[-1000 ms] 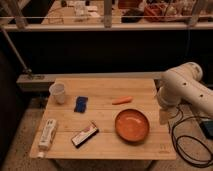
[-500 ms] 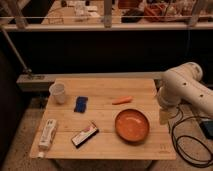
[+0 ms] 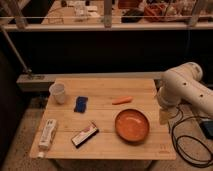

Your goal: Pick up the ceramic bowl

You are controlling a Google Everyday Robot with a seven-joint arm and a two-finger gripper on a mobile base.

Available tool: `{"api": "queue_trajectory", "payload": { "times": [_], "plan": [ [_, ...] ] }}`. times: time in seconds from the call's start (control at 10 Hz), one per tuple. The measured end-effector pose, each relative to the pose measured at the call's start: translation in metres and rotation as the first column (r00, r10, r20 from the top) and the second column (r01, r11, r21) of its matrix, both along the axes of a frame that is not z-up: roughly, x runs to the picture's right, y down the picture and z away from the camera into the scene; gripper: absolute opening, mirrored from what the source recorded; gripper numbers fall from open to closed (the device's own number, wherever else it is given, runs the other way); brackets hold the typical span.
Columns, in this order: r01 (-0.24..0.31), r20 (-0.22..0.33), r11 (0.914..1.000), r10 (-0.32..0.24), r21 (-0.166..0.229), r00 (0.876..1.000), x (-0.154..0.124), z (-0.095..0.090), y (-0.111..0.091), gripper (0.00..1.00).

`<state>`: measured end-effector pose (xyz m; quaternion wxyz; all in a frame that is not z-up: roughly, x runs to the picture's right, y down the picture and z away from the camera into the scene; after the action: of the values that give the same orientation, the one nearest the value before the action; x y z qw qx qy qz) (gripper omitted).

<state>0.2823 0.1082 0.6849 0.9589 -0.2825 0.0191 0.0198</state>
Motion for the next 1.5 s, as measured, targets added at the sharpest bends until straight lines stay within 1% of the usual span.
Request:
{"api": "queue_trajectory", "payload": {
  "times": [0.1, 0.3, 0.6, 0.8, 1.2, 1.5],
  "plan": [
    [0.017, 0.005, 0.9998, -0.017, 0.004, 1.000, 0.000, 0.002, 0.002, 0.80],
    [0.078, 0.030, 0.9969, -0.079, 0.011, 0.996, -0.003, 0.011, 0.012, 0.80],
    [0.114, 0.042, 0.9933, -0.115, 0.020, 0.992, -0.005, 0.013, 0.016, 0.80],
    [0.150, 0.061, 0.9883, -0.152, 0.026, 0.987, -0.007, 0.018, 0.021, 0.80],
    [0.200, 0.082, 0.9791, -0.202, 0.036, 0.976, -0.008, 0.023, 0.028, 0.80],
    [0.244, 0.105, 0.9685, -0.248, 0.050, 0.963, -0.010, 0.026, 0.033, 0.80]
  ]
}}
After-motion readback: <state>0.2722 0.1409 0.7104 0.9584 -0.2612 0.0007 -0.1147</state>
